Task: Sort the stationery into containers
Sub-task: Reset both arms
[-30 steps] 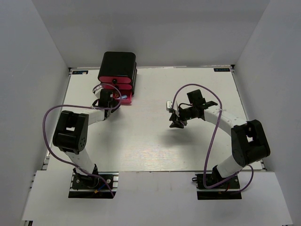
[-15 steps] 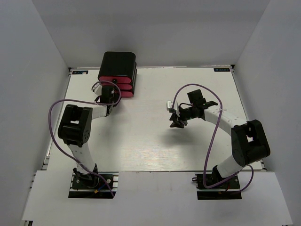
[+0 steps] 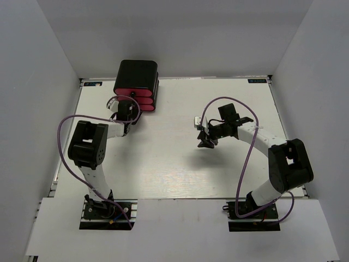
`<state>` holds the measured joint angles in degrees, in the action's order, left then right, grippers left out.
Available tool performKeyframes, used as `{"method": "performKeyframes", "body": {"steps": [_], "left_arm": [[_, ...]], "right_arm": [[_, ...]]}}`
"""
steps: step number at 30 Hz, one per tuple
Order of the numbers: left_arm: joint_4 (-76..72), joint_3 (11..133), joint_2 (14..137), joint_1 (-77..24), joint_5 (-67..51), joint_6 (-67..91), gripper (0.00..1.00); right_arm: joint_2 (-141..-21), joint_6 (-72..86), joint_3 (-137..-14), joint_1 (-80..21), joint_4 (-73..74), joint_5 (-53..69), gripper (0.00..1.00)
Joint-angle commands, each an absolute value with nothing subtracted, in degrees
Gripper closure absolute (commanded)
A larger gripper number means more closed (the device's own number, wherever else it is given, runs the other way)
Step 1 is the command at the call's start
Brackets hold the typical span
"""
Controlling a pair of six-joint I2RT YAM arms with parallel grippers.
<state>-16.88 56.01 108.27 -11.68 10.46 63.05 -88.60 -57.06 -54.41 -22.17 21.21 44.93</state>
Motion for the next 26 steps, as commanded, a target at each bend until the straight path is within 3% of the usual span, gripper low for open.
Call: {"method": "performKeyframes", "body": {"steps": [1, 3, 6, 11, 14, 16, 18, 26], "left_arm": [[-18.28, 50.64, 102.76, -11.43, 8.09, 63.54, 0.51], [-18.8, 45.56, 98.38, -12.48, 7.38, 62.5, 0.45], [-19.51, 38.95, 93.36, -12.48, 5.72, 61.27, 0.37], [-21.88, 31.48, 81.16, -12.48, -2.51, 51.09, 0.26], [-21.01, 30.94, 73.34, -13.01, -11.38, 41.59, 0.16], [-17.78, 30.24, 68.67, -13.01, -13.7, 37.2, 0.07], [-14.88, 29.54, 61.57, -13.01, -15.47, 34.21, 0.0], [-5.02, 33.05, 51.16, -13.01, -14.33, 27.69, 0.0]], "right_arm": [[-87.45, -56.78, -54.67, -22.06, 21.54, 45.53, 0.51], [-86.84, -56.25, -54.14, -21.8, 21.1, 45.7, 0.49], [-86.13, -54.68, -53.26, -21.71, 20.13, 46.23, 0.38], [-84.82, -51.61, -53.0, -21.88, 19.43, 45.27, 0.1], [-81.92, -41.34, -53.79, -21.53, 14.62, 42.11, 0.1], [-78.32, -25.52, -53.26, -21.79, 7.7, 31.85, 0.1], [-76.13, -20.67, -54.65, -21.53, 7.9, 22.74, 0.1], [-68.21, -13.1, -50.45, -21.18, 4.58, 18.28, 0.1]]}}
